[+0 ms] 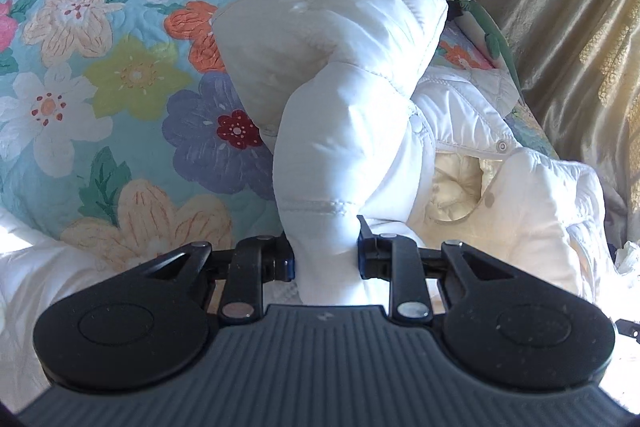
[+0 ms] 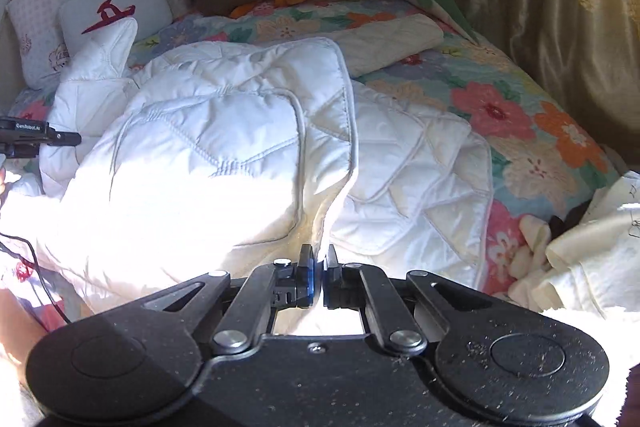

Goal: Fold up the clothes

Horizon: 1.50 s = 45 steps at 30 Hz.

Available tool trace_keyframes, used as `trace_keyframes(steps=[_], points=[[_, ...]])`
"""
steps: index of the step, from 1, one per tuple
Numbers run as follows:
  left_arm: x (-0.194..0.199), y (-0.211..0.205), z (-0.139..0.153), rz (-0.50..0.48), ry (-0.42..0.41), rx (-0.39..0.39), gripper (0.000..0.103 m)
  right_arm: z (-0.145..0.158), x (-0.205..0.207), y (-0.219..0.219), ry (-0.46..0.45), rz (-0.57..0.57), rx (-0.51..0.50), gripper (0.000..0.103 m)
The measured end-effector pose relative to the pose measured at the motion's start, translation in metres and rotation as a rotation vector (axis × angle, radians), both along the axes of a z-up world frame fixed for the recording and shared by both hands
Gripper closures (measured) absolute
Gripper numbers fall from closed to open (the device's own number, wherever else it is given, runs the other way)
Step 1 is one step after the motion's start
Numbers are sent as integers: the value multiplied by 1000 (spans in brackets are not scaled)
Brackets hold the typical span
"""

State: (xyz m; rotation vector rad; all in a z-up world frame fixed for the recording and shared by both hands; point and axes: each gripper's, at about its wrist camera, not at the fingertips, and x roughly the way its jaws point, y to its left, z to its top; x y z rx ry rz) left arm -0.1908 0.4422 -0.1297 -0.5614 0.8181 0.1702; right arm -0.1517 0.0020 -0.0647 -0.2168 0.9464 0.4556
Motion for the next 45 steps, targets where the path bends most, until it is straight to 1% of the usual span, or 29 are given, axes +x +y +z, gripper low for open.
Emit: trace_keyframes(steps=[3,5,6,8,10,13,16,18,20,22,23,24,26,28,30,31,32,34,35,37,39,40,42,44,45], points=[[-1,2,-3,15,17,-11,75,-31,-2,-2,101,-14,-62,98],[-4,7,-5,46,27,-39,69,-53,-12,6,145,8,-158,98],[-7,10,-7,63,27,-55,69,-60,-17,10,155,30,-194,98],[-14,14,-9,101,22,-60,67,-65,-24,13,171,52,-216,98],[-24,18,-11,154,10,-58,70,-61,-27,11,187,59,-208,98],[-39,16,-13,204,30,-40,72,-53,-32,6,221,82,-194,98],[-48,10,-18,231,51,-25,72,-65,-35,7,262,126,-228,97],[-50,9,-19,232,68,-26,73,-73,-31,9,282,130,-236,95],[-51,10,-8,224,63,-31,73,-65,-26,13,264,117,-214,90],[-56,9,16,208,23,-8,72,-44,-19,17,220,101,-165,84],[-59,8,28,202,2,5,68,-29,-17,21,197,98,-130,77],[-63,8,41,198,-27,20,65,-14,-14,24,174,95,-95,64],[-69,14,65,186,-97,9,47,18,-12,36,114,119,-27,53],[-69,25,80,183,-136,-32,38,47,-12,53,68,175,5,50],[-63,38,91,205,-136,-38,35,72,-13,72,31,235,44,38],[-57,45,93,216,-124,-28,29,81,-13,82,22,271,72,37],[-49,53,91,214,-106,-22,20,87,-10,94,22,302,105,37],[-29,69,82,199,-44,-31,13,95,2,124,36,345,157,37],[-17,76,75,205,-16,-42,13,98,8,142,43,373,179,36],[0,90,58,236,36,-60,13,95,26,185,70,439,209,32],[11,101,40,257,80,-81,13,83,56,230,149,435,220,32],[12,104,31,261,79,-93,13,71,76,253,187,420,214,32],[15,113,14,259,60,-134,9,52,111,288,244,381,181,32],[18,121,-1,253,33,-178,4,33,140,316,248,337,124,32],[21,125,-6,249,27,-188,3,21,153,331,255,341,92,32]])
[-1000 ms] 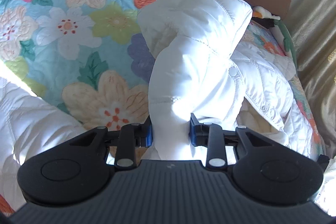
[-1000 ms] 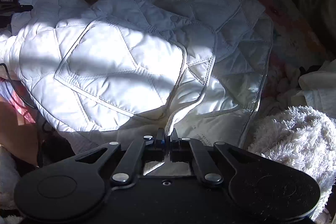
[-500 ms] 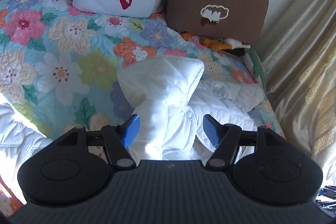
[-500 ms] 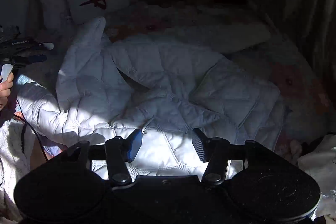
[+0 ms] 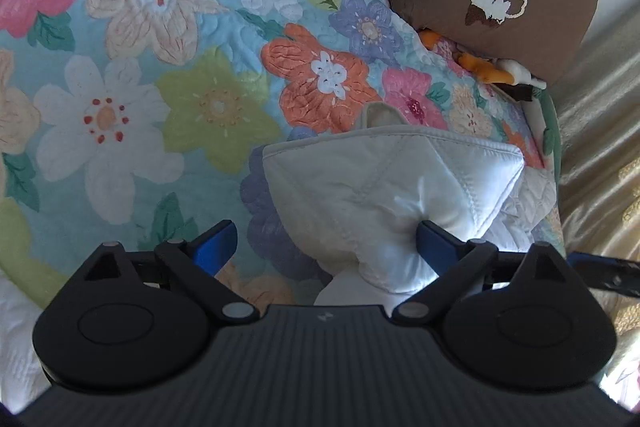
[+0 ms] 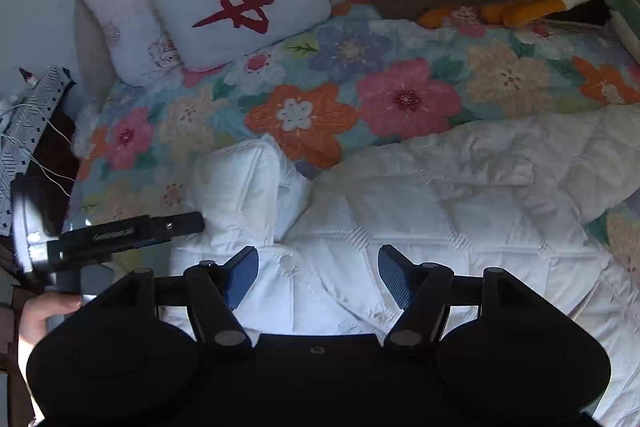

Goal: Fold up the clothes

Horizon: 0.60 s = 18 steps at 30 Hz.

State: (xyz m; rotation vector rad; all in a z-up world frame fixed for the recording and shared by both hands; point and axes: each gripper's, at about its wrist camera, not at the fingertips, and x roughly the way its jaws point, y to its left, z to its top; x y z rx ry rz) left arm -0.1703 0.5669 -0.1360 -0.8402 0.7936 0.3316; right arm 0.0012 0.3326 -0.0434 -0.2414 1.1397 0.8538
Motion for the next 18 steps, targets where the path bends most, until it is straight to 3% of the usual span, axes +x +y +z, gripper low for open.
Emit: trace_keyframes(steps=[3,6,9,12,16,17,18], points=[[8,12,-17,-14,-3,-50,0,-31,31,32,-12,5,-89,32],[12,26,-38,1,-30,-181,0,-61,55,59,-49,22,-171,31],[18,32,-63,40,-25,-315,0,-93,67,78,-85,61,-266,23],[30,29,-74,34,18,-307,0,-129,71,82,-61,57,-320,21],[42,24,-88,36,14,-319,0,-161,63,69,-94,80,-279,21],[45,22,-90,31,-6,-306,1,-165,61,64,-117,88,-260,24],[46,19,-92,33,-25,-286,3,-166,57,61,-149,97,-240,33]])
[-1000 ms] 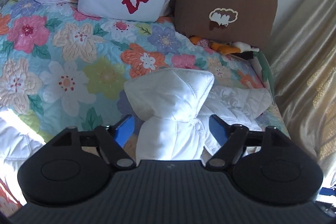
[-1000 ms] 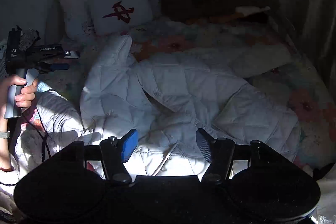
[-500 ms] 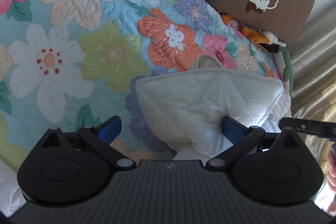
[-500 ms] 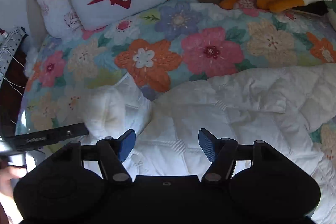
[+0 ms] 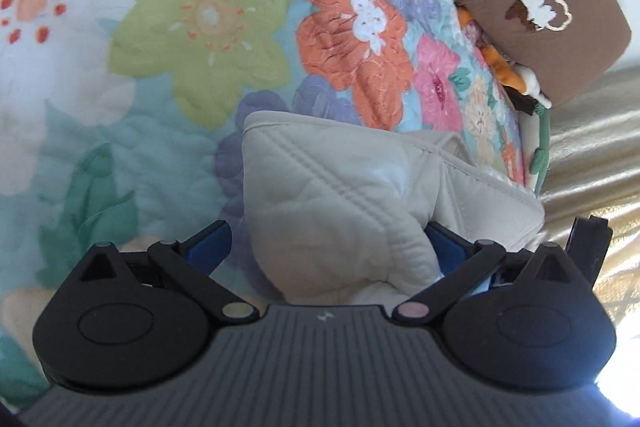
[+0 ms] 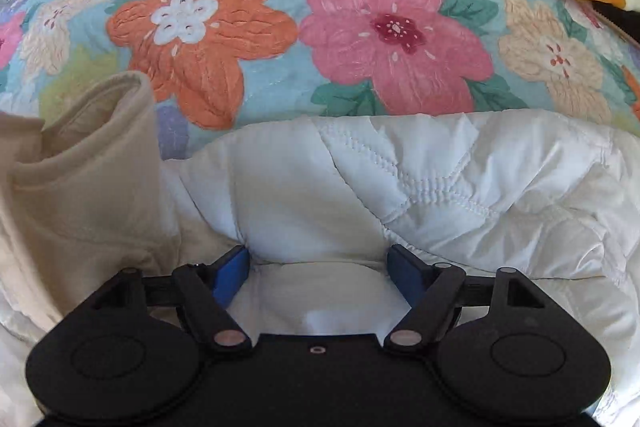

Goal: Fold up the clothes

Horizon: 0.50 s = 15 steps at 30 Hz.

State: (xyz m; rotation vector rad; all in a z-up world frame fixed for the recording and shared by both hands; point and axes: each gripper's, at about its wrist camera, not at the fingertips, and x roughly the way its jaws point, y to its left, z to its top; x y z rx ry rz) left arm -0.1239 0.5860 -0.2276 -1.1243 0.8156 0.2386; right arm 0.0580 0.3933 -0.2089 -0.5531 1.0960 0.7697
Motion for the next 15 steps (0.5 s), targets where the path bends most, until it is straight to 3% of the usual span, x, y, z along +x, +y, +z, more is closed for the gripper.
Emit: trace_keyframes(steps=[1,2,3,5,8,11,15], points=[[1,-2,-2,11,-12,10,12,3,-5,-3,-41,14,22,43],[3,-4,-5,21,-21,6,29,7,-11,-5,-90,33,43,66],[6,-5,-8,23,-19,3,38,11,-21,-7,-158,70,56,79],[11,-9,-4,1,-20,60,63,14,-38,-9,-270,137,49,86],[12,-18,25,-44,-75,227,77,24,-44,-15,-328,124,99,89],[5,-26,65,-43,-185,394,79,51,-34,-22,-360,56,229,90],[-17,-28,122,52,-333,618,79,101,-41,-17,-559,72,395,90]])
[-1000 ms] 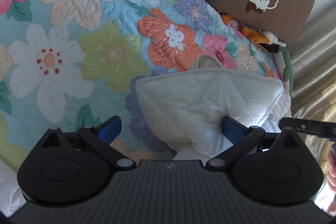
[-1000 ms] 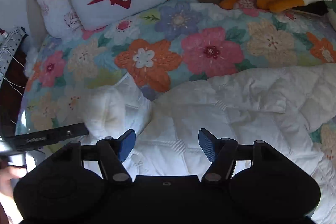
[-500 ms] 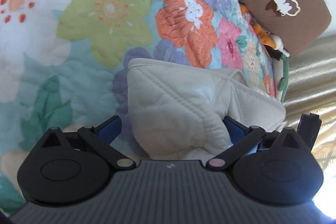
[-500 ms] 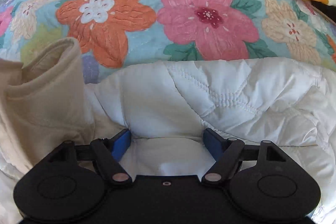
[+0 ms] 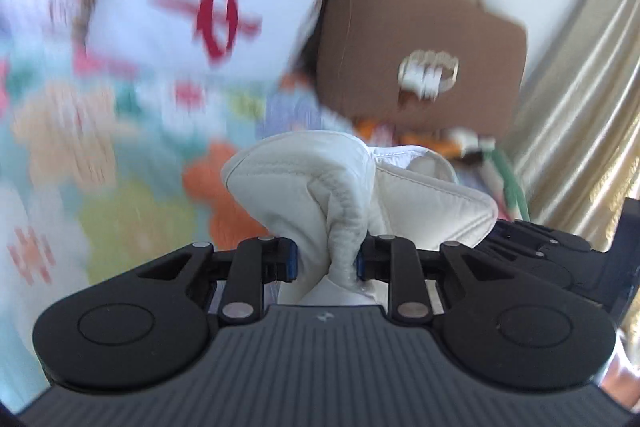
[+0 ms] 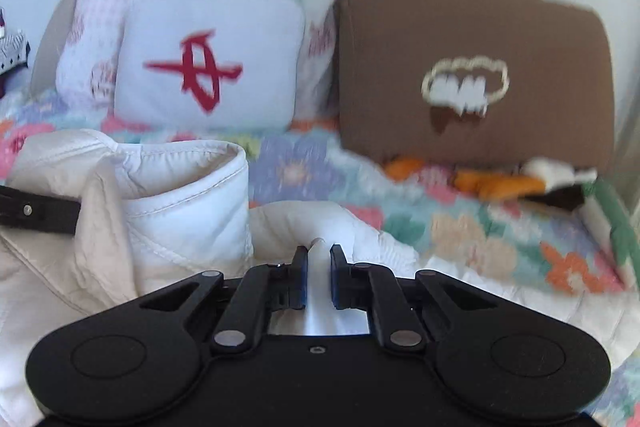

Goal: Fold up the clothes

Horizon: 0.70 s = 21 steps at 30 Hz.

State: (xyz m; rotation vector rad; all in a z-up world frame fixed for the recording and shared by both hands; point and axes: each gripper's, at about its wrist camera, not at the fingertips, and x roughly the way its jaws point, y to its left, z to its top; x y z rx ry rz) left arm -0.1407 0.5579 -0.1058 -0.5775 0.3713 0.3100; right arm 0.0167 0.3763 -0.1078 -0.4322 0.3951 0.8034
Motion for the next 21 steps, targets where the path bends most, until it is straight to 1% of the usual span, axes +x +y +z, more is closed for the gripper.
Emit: trace_keyframes(steps=[2,3,4,5,6,7,8,9,10,11,12,13,14,15,17,19,20,21], points=[[-11,3,24,127,-44,121,79,27,-6,18,-85,35,72,91],[-16,6,31,185,-60,170,79,37,-9,32,-119,55,87,91],[-19,9,36,240,-65,216,76,44,-11,48,-150,77,98,91],[-21,14,37,287,-32,251,68,49,-11,67,-161,103,101,91],[-22,23,35,332,21,265,63,48,-7,84,-136,114,95,91],[-24,35,28,359,69,247,52,42,0,104,-89,109,85,90],[-26,47,22,386,118,229,44,34,7,123,-37,100,64,83],[-28,59,15,406,163,203,41,23,14,139,30,82,18,79],[-31,69,8,409,200,159,40,11,20,154,96,62,-20,78],[-35,78,1,403,232,118,40,1,21,161,161,41,-32,78],[-38,87,-5,397,260,78,40,-7,16,161,219,33,-22,74],[-41,93,-9,388,271,42,37,-11,10,157,251,41,-6,71],[-45,98,-13,381,272,8,33,-14,4,151,274,53,-11,61],[-48,102,-15,377,272,-21,32,-17,-5,142,307,65,-31,51],[-48,101,-17,380,272,-37,25,-19,-21,117,378,86,-51,51],[-45,96,-20,366,293,-36,22,-19,-38,81,485,111,-59,51],[-42,91,-22,358,307,-31,22,-18,-49,59,524,109,-53,51],[-40,87,-24,352,323,-26,21,-15,-61,37,540,98,-46,51]])
